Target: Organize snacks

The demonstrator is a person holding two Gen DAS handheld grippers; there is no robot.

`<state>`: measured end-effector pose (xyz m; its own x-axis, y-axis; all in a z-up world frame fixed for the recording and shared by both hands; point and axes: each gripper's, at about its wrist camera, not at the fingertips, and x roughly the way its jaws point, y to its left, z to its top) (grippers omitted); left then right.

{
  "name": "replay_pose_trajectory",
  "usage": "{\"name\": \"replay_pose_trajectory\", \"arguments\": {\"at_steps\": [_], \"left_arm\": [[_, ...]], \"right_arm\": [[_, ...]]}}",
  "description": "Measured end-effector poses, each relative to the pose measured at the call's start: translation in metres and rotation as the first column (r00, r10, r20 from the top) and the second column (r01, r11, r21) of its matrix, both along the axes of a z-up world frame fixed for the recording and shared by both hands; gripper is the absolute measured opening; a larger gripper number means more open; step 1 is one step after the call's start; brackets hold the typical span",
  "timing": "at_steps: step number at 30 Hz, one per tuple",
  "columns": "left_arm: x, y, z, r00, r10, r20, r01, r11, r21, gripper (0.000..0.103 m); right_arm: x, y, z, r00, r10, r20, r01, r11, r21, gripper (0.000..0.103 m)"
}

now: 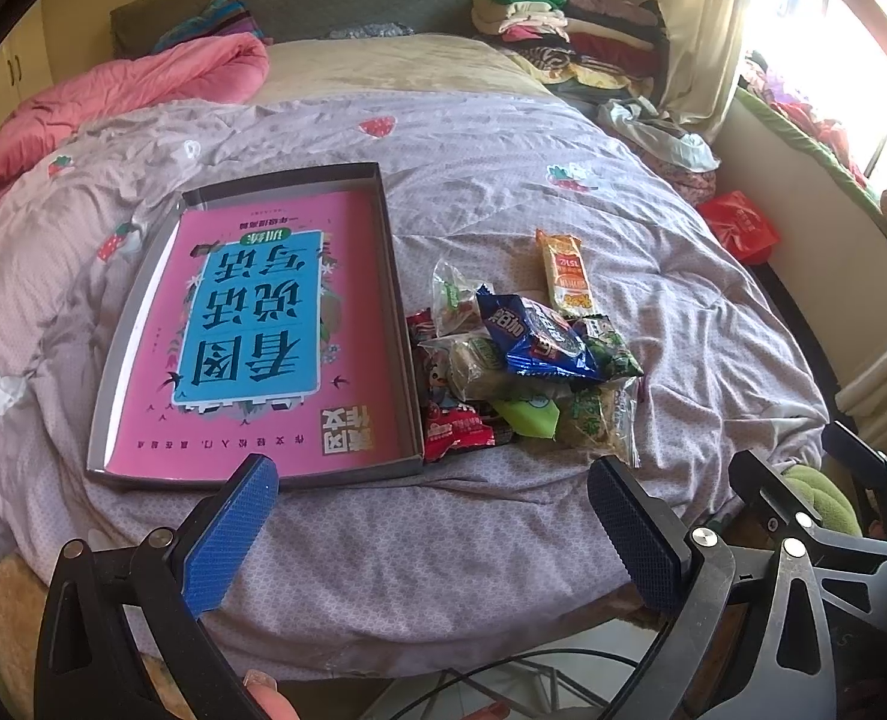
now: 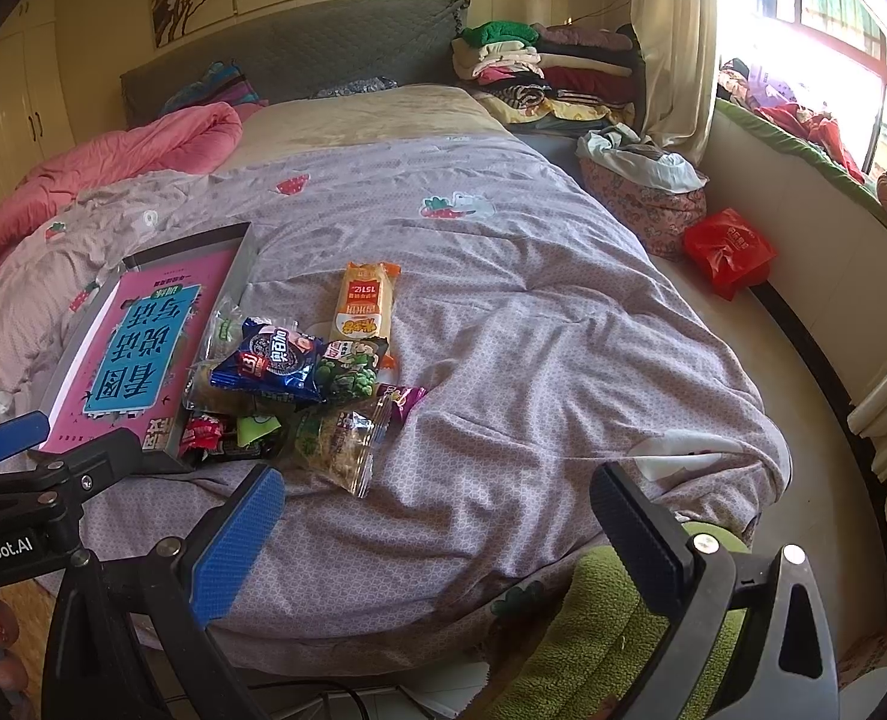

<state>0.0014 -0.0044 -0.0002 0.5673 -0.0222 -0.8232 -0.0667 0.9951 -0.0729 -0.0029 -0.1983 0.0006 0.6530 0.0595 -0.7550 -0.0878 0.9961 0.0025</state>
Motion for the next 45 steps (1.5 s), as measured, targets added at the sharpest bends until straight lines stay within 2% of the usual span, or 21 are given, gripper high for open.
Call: {"name": "replay_pose_trajectory", "arguments": {"at_steps": [28, 45], "left_arm": [[0.003, 0.004, -0.005, 1.000, 0.008, -0.011, -0.008, 1.000, -0.006, 0.103], [0.025, 0.004, -0.006, 0.999, -0.021, -0.029, 0.021, 0.999, -0.024, 0.103]], "right_arm": [[0.005, 0.004, -0.005, 1.000, 0.010, -0.015, -0.010, 1.000, -0.001, 0.103], [0.019, 0.003, -0.008, 0.999, 0.016, -0.030, -0.016, 1.000, 0.001, 0.103]]}}
